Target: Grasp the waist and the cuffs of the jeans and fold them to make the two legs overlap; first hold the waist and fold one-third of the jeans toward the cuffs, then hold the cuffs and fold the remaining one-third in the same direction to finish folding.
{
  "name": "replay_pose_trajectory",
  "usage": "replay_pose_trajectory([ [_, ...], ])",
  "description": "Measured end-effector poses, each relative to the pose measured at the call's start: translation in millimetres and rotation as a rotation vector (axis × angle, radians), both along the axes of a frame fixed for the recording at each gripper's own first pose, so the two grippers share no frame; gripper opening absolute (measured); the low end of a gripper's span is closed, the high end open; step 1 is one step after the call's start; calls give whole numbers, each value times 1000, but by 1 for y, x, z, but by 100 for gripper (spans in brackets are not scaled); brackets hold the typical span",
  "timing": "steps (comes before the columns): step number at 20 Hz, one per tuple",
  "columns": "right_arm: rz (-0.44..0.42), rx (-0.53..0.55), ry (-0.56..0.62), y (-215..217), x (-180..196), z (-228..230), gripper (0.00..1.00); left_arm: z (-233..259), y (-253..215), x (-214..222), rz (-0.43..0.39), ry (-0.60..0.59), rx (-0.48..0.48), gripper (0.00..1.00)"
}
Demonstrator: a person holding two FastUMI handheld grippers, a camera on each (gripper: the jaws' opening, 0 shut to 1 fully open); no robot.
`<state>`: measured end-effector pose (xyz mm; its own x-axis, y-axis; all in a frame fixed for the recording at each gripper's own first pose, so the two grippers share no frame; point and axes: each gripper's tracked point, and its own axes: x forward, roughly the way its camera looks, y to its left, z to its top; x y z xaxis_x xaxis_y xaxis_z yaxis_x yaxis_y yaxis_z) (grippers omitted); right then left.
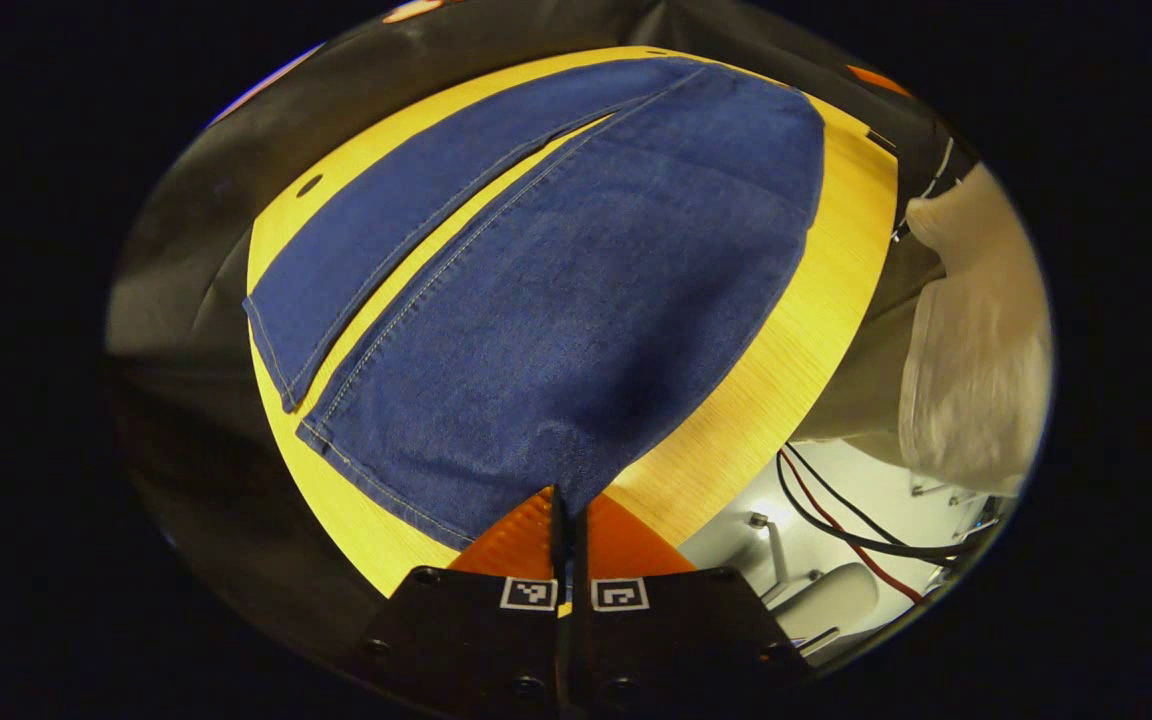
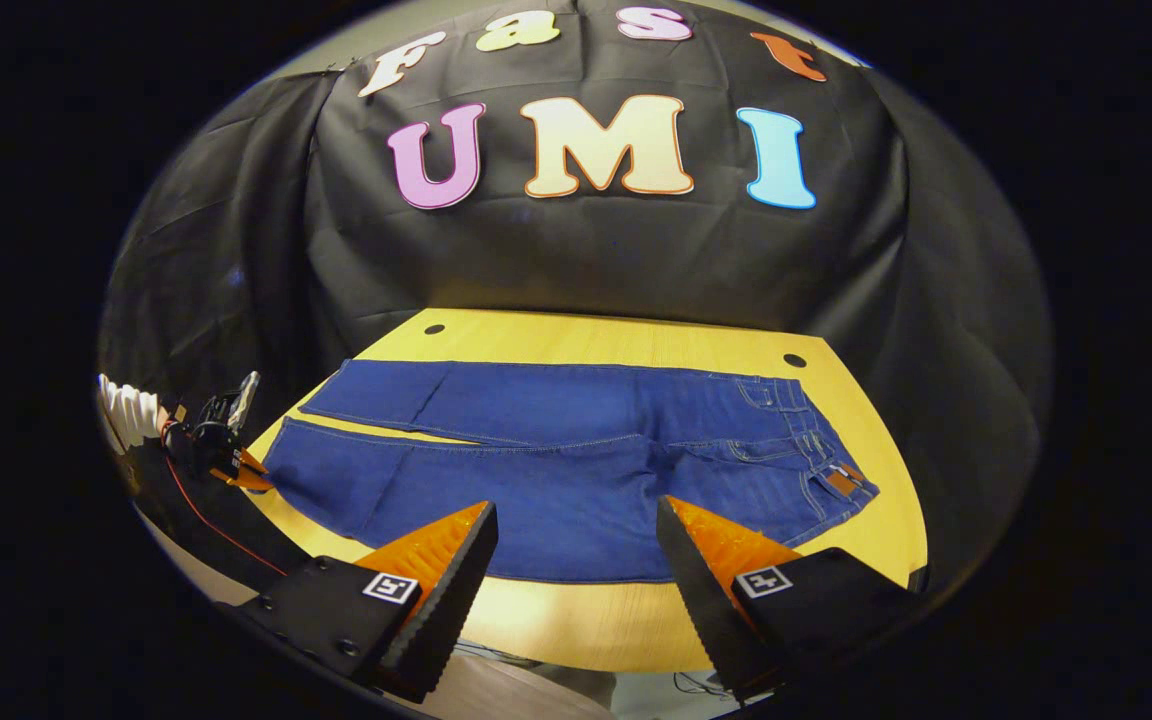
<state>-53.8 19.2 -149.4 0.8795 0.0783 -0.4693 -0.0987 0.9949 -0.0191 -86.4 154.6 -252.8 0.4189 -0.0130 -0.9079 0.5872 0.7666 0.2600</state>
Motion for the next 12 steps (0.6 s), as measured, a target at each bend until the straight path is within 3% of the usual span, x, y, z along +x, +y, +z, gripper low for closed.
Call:
replay_pose_trajectory([
  [6,6,60,48,-24,14,-8,99,0,0,1,15,55,6,0],
  [12,81,-14,149,-91,49,-21,98,-1,0,2,39,93,4,0],
])
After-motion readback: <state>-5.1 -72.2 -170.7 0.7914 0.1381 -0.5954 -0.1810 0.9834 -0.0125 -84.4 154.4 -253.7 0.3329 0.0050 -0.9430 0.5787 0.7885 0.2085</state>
